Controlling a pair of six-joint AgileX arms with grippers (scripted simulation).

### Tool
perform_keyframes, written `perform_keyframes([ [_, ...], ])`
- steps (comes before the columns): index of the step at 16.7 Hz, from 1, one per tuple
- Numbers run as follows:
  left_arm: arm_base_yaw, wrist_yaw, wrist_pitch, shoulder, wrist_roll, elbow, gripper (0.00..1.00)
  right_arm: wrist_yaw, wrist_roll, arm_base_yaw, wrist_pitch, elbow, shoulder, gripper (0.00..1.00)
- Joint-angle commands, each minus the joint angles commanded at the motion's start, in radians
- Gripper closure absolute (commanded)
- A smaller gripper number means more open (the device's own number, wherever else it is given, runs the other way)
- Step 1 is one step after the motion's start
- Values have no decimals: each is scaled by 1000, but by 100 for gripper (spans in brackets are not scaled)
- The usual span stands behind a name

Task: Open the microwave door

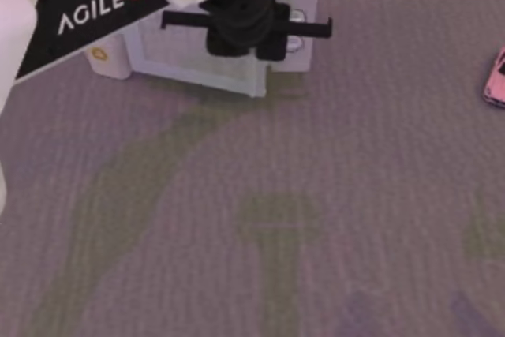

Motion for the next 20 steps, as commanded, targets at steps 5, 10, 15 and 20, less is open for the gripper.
perform_keyframes([
  [5, 2, 6, 11, -13, 13, -20, 100, 0, 0, 0, 0, 0, 0, 0],
  [10, 2, 6, 11, -13, 13, -20, 100, 0, 0, 0, 0, 0, 0, 0],
  [15, 2, 6, 11, -13, 13, -20, 100, 0, 0, 0, 0, 0, 0, 0],
  [20, 2, 6, 11, -13, 13, -20, 100, 0, 0, 0, 0, 0, 0, 0],
])
